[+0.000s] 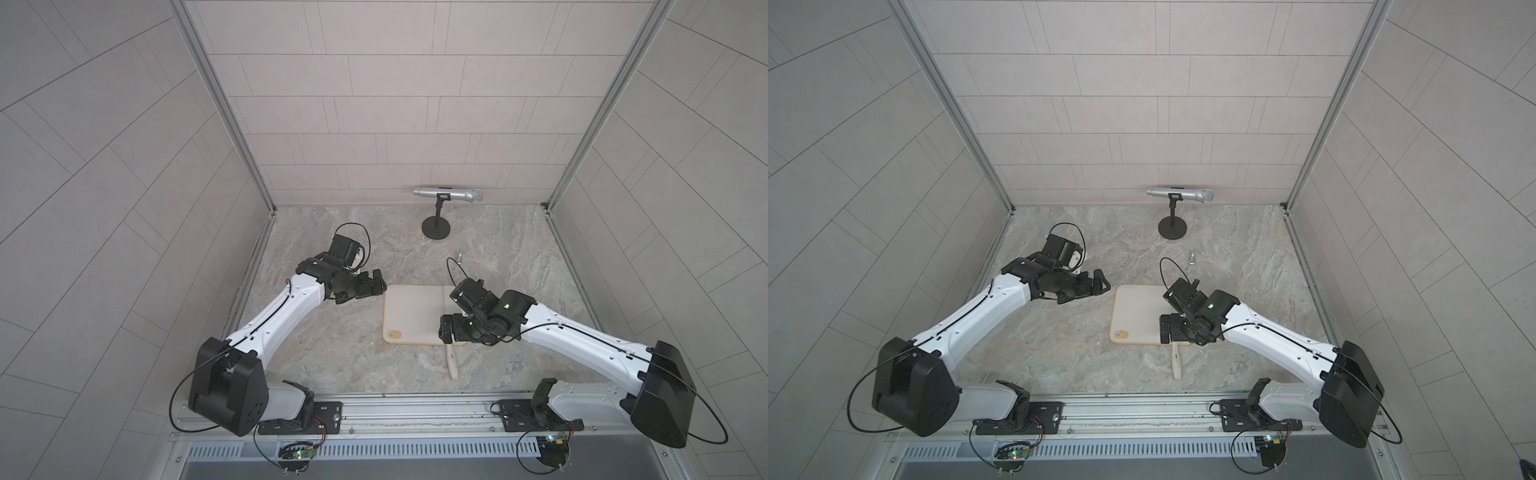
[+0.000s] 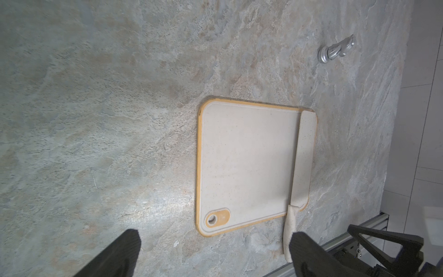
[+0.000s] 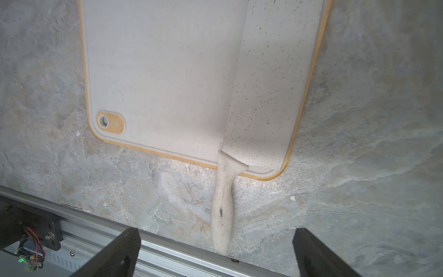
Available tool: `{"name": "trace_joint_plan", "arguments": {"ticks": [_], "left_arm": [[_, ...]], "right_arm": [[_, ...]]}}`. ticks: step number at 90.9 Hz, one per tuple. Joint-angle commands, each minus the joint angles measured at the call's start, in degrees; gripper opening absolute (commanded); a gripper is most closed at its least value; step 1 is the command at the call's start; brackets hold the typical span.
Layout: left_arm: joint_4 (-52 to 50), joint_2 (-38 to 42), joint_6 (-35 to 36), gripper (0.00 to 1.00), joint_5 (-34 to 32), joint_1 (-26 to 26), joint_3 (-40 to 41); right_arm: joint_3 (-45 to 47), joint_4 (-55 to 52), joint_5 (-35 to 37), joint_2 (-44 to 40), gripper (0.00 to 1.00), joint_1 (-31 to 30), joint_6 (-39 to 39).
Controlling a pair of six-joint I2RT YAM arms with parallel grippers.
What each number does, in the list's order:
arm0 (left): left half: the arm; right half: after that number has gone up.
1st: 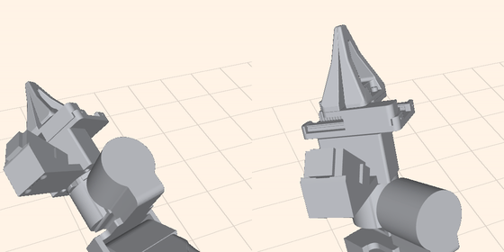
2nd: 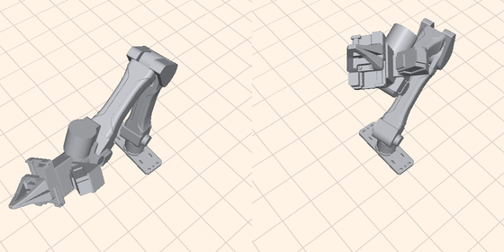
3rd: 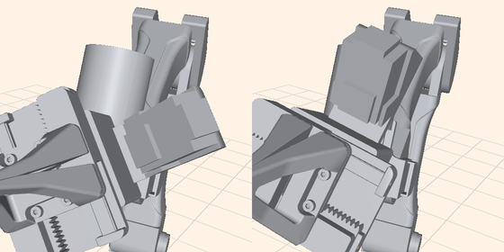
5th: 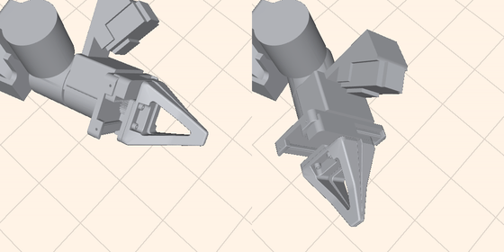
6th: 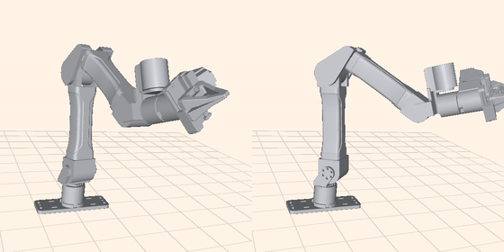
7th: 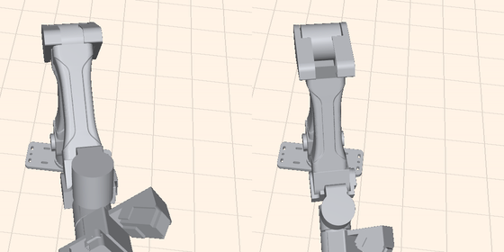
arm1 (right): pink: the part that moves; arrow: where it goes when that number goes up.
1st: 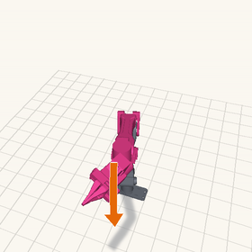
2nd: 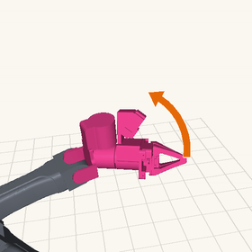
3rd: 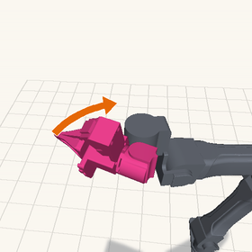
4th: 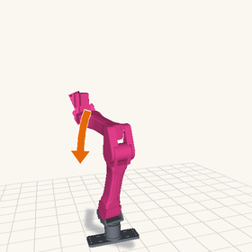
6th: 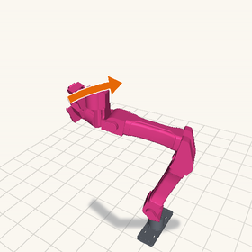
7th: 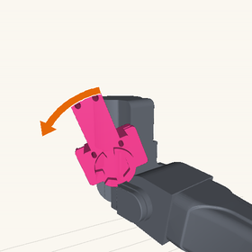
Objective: Align the knife with the edge of the cutting board
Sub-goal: Adjust the knife at the edge of the cutting board.
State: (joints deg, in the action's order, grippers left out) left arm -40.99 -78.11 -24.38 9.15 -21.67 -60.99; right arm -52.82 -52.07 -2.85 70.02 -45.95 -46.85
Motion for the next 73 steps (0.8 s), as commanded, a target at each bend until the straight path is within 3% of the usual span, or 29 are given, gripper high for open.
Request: {"name": "trace_joint_plan", "arguments": {"ticks": [1, 14, 32, 73], "left_arm": [[-1.26, -0.61, 1.0, 1.0, -0.76, -0.22, 0.09], [-1.37, -0.91, 1.01, 1.0, -1.34, -0.28, -0.09], [-1.53, -1.51, 1.16, 1.0, -1.62, -0.13, -0.25], [-1.66, -1.8, 1.25, 1.0, -2.24, -0.13, -0.18]], "right_arm": [[-0.16, -1.01, -0.47, -2.77, 1.0, 3.25, 3.35], [0.54, -0.93, -1.78, -3.85, 1.0, 7.19, 5.1], [2.97, 2.57, -6.88, -0.93, 1.0, 7.46, 5.32], [9.86, 12.92, -6.5, 6.97, 0.99, 1.15, -0.47]]}}
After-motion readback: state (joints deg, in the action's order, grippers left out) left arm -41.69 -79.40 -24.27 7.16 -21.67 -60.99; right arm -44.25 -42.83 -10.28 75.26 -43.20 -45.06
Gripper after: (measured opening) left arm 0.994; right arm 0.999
